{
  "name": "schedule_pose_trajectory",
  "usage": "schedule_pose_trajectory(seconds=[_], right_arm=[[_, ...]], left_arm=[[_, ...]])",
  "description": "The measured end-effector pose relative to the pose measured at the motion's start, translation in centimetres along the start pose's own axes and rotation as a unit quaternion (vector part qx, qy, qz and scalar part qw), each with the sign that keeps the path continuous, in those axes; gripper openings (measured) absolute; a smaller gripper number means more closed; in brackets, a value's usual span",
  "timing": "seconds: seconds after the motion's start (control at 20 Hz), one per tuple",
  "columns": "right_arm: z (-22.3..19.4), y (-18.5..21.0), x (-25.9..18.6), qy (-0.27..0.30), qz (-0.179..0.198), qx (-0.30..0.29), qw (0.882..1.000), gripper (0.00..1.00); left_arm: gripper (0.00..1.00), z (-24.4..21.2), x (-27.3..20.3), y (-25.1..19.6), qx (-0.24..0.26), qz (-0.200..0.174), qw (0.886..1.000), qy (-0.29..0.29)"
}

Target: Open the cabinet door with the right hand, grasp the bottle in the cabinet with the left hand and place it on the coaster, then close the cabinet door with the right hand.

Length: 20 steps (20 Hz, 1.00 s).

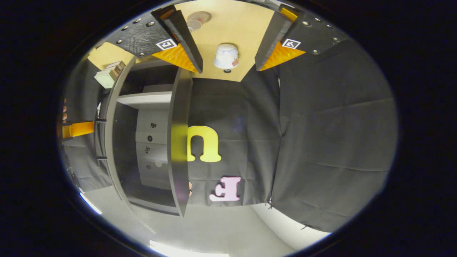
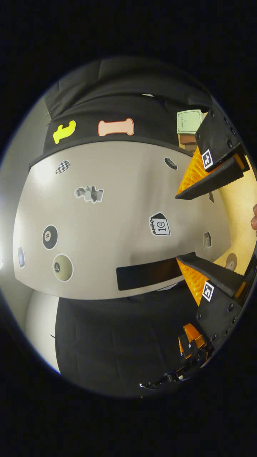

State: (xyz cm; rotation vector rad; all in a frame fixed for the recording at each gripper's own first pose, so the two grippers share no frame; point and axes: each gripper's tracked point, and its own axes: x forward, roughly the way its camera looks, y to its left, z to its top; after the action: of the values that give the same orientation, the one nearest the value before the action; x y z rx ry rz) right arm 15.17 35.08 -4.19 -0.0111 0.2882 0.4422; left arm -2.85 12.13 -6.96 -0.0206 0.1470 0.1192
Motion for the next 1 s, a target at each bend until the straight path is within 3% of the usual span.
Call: schedule_pose_trajectory(seconds=[0.1, 0.25, 0.45, 0.5, 0.55, 0.65, 0.75, 0.8, 0.85, 1.0], right_arm=[[-0.2, 0.2, -0.8, 0.005, -0.008, -0.016, 1.0, 0.98], [-0.5, -1.2, -1.6, 0.004, -0.037, -0.027, 0.999, 0.98], [-1.8, -4.5, -2.6, 0.011, -0.07, -0.009, 0.997, 0.98], [-2.0, -5.4, -2.9, 0.01, -0.076, -0.001, 0.997, 0.93], [-2.2, -6.4, -3.2, 0.008, -0.081, 0.004, 0.997, 0.98], [-2.3, -8.3, -4.3, 0.001, -0.083, 0.009, 0.997, 0.98], [-2.3, -10.6, -4.9, -0.003, -0.084, 0.007, 0.996, 0.98], [-2.3, -11.8, -5.2, -0.006, -0.085, 0.006, 0.996, 0.93], [-2.2, -12.8, -5.5, -0.01, -0.084, 0.006, 0.996, 0.98], [-2.4, -15.5, -7.0, -0.016, -0.074, 0.015, 0.997, 0.98]], left_arm=[[0.9, -0.2, 0.3, 0.0, -0.004, -0.006, 1.0, 0.002], [0.9, -0.7, 0.9, -0.1, 0.028, -0.016, 0.999, 0.007], [0.89, 0.2, 1.4, -2.0, 0.045, -0.063, 0.997, -0.01], [0.89, 0.6, 1.6, -2.6, 0.052, -0.075, 0.996, -0.019], [0.89, 0.9, 1.9, -3.2, 0.059, -0.084, 0.994, -0.026], [0.89, 1.3, 2.3, -4.5, 0.066, -0.101, 0.992, -0.033], [0.89, 1.5, 1.8, -5.4, 0.058, -0.102, 0.993, -0.03], [0.89, 1.8, 1.6, -5.8, 0.052, -0.099, 0.993, -0.033], [0.89, 2.1, 1.6, -6.4, 0.048, -0.094, 0.994, -0.038], [0.89, 2.7, 1.4, -7.6, 0.024, -0.082, 0.995, -0.043]])
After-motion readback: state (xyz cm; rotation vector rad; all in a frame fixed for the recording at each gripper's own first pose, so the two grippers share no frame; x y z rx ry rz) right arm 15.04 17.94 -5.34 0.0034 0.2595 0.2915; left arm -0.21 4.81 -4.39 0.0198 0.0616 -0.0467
